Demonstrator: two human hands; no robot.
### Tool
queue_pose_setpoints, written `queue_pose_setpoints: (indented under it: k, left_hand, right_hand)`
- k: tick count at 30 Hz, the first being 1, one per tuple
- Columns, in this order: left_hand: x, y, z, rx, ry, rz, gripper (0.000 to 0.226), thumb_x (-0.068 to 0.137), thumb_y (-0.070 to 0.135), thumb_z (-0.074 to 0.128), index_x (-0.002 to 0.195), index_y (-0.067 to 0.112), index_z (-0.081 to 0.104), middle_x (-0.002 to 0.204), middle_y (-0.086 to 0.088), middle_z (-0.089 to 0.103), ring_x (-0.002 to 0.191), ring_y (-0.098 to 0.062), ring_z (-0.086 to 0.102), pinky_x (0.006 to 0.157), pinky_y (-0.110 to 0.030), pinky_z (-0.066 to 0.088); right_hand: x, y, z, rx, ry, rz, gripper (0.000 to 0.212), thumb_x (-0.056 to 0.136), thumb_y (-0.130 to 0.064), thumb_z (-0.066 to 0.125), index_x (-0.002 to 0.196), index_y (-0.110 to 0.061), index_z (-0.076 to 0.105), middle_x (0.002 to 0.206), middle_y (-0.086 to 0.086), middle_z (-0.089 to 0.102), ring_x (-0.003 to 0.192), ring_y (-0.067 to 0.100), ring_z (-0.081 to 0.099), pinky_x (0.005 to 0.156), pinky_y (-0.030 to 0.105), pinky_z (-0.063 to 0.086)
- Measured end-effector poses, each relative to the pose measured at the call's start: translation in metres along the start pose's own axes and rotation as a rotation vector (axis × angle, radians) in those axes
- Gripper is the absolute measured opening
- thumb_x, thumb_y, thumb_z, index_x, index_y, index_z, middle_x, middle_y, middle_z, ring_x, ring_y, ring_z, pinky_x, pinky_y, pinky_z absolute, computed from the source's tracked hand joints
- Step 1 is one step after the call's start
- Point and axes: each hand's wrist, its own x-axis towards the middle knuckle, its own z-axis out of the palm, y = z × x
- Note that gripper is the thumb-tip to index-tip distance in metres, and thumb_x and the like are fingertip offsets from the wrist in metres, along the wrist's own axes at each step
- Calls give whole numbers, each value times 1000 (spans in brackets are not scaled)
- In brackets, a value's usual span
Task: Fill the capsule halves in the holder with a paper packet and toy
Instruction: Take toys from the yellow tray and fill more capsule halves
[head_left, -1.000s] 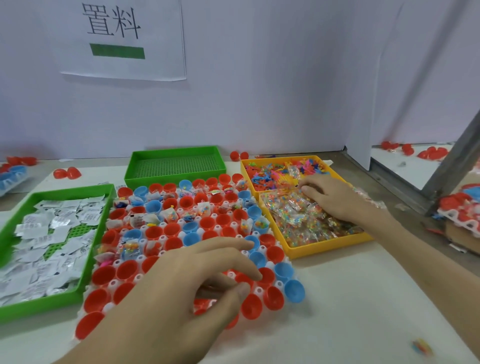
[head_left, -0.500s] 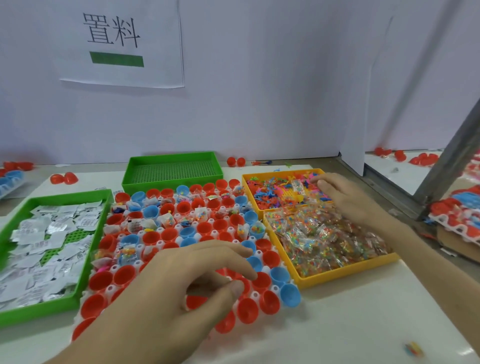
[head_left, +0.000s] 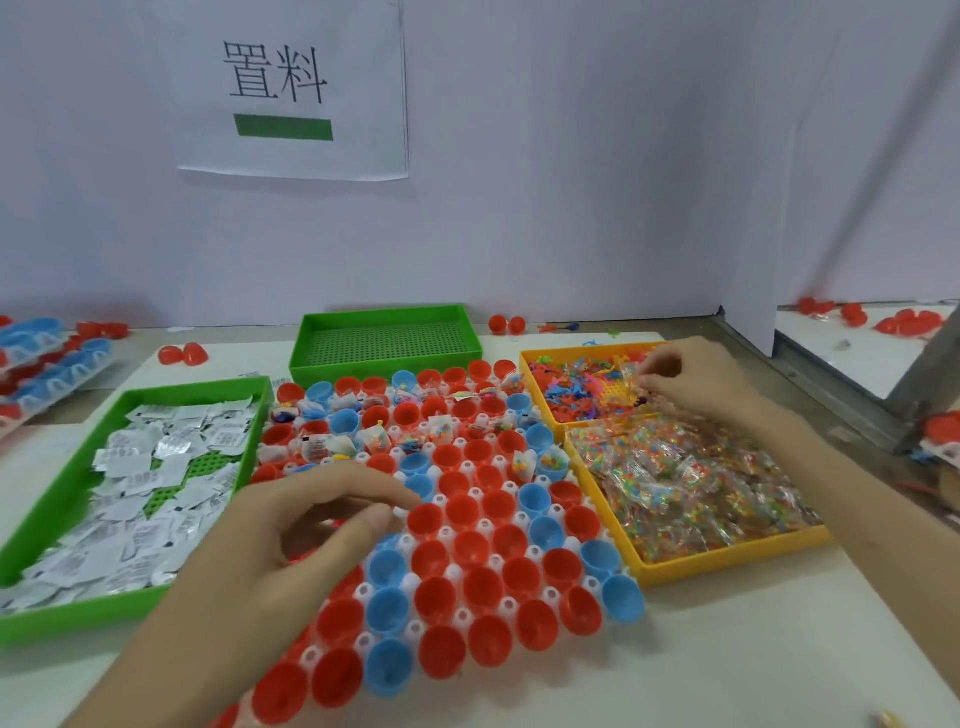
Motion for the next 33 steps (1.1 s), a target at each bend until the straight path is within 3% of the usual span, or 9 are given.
queue_pose_setpoints:
  k: [1, 5, 11, 15, 19, 22, 26, 29, 33]
  left_hand:
    - [3, -1, 1, -7, 31, 19, 12, 84, 38, 68, 92, 35, 78, 96, 6, 77, 91, -10, 74, 79, -24, 57]
    - [13, -9, 14, -70, 144, 34, 30, 88, 3, 66, 88, 29, 80, 91, 4, 78, 82, -12, 75, 74, -20, 58]
    - [14, -2, 52, -164, 153, -25, 22, 86, 18, 72, 102, 32, 76, 97, 17, 76, 86, -5, 74, 82, -15, 56]
    - [10, -32, 29, 92, 351, -59, 22, 87, 16, 74, 94, 37, 76, 90, 24, 74, 85, 5, 69, 70, -9, 53]
    - [11, -78, -45, 603, 588, -208, 19, 89, 18, 72, 103, 29, 76, 117, 1, 72, 109, -21, 64, 93, -40, 49]
    - [17, -104, -90, 806, 479, -483, 25, 91, 26, 70, 115, 26, 73, 130, -8, 67, 119, -32, 59, 98, -49, 47]
    - [23, -113, -100, 763, 473, -522, 7, 85, 25, 77, 89, 31, 77, 120, -8, 71, 103, -28, 63, 82, -39, 52]
    - [21, -115, -99, 707, 559, -518, 24, 80, 21, 81, 67, 36, 68, 108, -9, 74, 93, -27, 65, 73, -36, 51]
    - [19, -122, -96, 759, 598, -516, 13, 84, 29, 77, 76, 36, 71, 109, -4, 74, 91, -24, 62, 64, -31, 43]
  right_hand:
    - [-3, -5, -2, 33, 51, -8, 3, 89, -21, 74, 88, -19, 77, 94, -6, 72, 91, 12, 64, 82, 28, 46]
    - [-22, -42, -17, 164, 136, -136, 3, 84, -19, 79, 86, -18, 78, 84, -6, 74, 79, 2, 67, 74, 15, 50]
    - [-62, -98, -34, 389, -8, -339, 6, 85, -23, 78, 90, -26, 78, 79, -19, 74, 78, -3, 70, 70, 6, 50]
    - [-64, -98, -25, 264, -5, -340, 5, 86, -22, 76, 90, -25, 78, 82, -16, 74, 79, 0, 69, 69, 12, 53]
    - [-55, -57, -20, 158, 42, -134, 14, 88, -19, 75, 79, -30, 72, 83, -9, 70, 76, 6, 63, 62, 20, 44]
    - [-55, -37, -9, 305, 132, -39, 14, 89, -18, 74, 81, -29, 72, 86, -7, 70, 82, 14, 64, 62, 27, 47]
    - [-55, -39, 1, 460, 245, -22, 10, 90, -17, 72, 86, -26, 72, 85, -4, 71, 81, 18, 66, 67, 32, 50]
    - [-62, -40, 4, 498, 272, -40, 7, 92, -16, 70, 91, -22, 72, 87, -2, 70, 82, 20, 66, 70, 34, 53]
    - [-66, -39, 5, 497, 272, -42, 5, 92, -16, 69, 96, -18, 72, 90, 1, 70, 85, 23, 67, 73, 34, 53]
